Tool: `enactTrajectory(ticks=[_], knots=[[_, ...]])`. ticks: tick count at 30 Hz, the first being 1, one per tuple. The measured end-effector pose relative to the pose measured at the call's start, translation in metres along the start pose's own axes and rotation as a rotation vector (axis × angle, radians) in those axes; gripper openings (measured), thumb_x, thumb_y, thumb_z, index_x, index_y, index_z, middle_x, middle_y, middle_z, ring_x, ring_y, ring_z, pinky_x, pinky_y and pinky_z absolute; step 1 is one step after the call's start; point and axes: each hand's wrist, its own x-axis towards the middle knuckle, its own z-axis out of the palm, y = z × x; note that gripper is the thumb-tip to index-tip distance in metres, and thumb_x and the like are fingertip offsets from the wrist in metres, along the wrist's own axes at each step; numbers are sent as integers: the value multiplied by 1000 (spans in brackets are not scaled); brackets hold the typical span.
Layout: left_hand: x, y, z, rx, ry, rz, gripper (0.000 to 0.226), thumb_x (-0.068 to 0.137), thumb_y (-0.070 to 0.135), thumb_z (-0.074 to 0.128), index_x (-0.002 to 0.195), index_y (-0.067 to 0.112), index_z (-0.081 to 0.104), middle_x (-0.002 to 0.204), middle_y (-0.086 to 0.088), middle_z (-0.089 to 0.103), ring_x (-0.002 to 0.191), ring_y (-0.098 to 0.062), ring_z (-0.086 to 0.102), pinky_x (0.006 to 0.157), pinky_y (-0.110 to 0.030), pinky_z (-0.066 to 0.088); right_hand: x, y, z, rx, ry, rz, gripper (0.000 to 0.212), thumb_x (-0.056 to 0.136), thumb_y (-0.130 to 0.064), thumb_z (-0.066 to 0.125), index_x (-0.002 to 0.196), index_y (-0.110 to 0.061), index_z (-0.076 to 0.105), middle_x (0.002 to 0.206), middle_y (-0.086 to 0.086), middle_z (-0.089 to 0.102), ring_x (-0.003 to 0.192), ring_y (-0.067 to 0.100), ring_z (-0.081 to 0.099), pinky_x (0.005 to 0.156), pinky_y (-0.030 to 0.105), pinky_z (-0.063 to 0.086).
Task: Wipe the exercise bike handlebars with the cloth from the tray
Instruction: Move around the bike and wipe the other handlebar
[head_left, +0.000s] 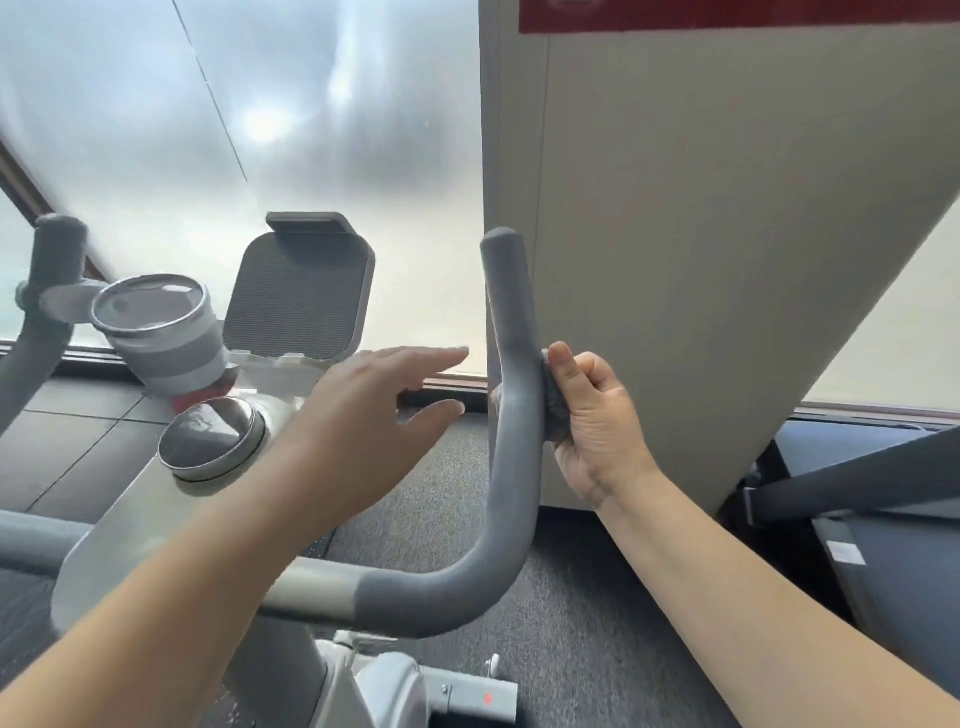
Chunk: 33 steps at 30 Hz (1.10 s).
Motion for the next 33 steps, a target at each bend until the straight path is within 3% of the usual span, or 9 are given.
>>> enactTrajectory(ticks=[2,6,9,15,19,22,24,28,33], knots=[[-17,-13,-6,42,-62,-3,40,85,34,65,123,41,58,85,43,36,76,16,44,74,-14,33,-13,8,-1,28,45,0,50,59,-48,86,61,-21,45,99,24,40,85,43,36,73,53,31],[-44,-35,-21,34,-69,8,30,82,35,67,109,47,60,83,40,42,77,26,44,71,1,31,-44,19,1,33,107,10,49,68,-45,82,71,-12,46,99,30,41,82,44,47,73,51,43],[-60,-47,-31,49,-85,12,28,82,37,67,108,46,64,85,32,50,79,7,49,70,-13,28,-68,24,4,44,121,1,36,83,-36,68,73,-12,43,98,35,47,71,40,64,62,40,54],[-82,-79,-49,105,-56,34,26,82,36,68,107,40,67,98,21,58,100,-6,44,81,-23,28,-110,29,19,31,239,-26,30,87,-30,63,67,-18,44,85,26,55,62,36,66,59,38,50],[-94,-99,-55,165,-73,24,27,80,38,69,106,40,67,111,17,62,113,-15,46,93,-32,34,-132,35,24,4,335,-26,33,78,-35,68,54,-26,48,78,16,49,75,36,50,55,32,39],[-104,-108,-55,173,-86,20,25,78,35,72,102,41,69,121,20,59,120,-20,45,102,-41,34,-146,41,27,45,374,-41,35,87,-28,63,59,-22,42,68,6,47,59,26,51,53,30,40],[-109,-113,-51,161,-80,32,21,80,34,71,100,40,69,126,19,57,123,-20,42,106,-42,31,-154,46,30,57,391,-62,36,88,-26,62,60,-20,40,67,6,46,56,20,50,54,30,40],[-117,-116,-44,138,-24,51,15,85,31,66,98,34,73,133,13,56,129,-19,36,109,-38,24,-166,58,36,66,432,-72,38,89,-25,62,60,-19,38,69,9,43,60,25,48,47,24,44],[-118,-116,-41,139,-1,53,15,88,37,59,96,37,72,133,13,56,131,-20,37,111,-40,26,-176,72,47,120,444,-52,33,86,-27,64,62,-20,43,66,5,53,63,24,57,63,36,47]])
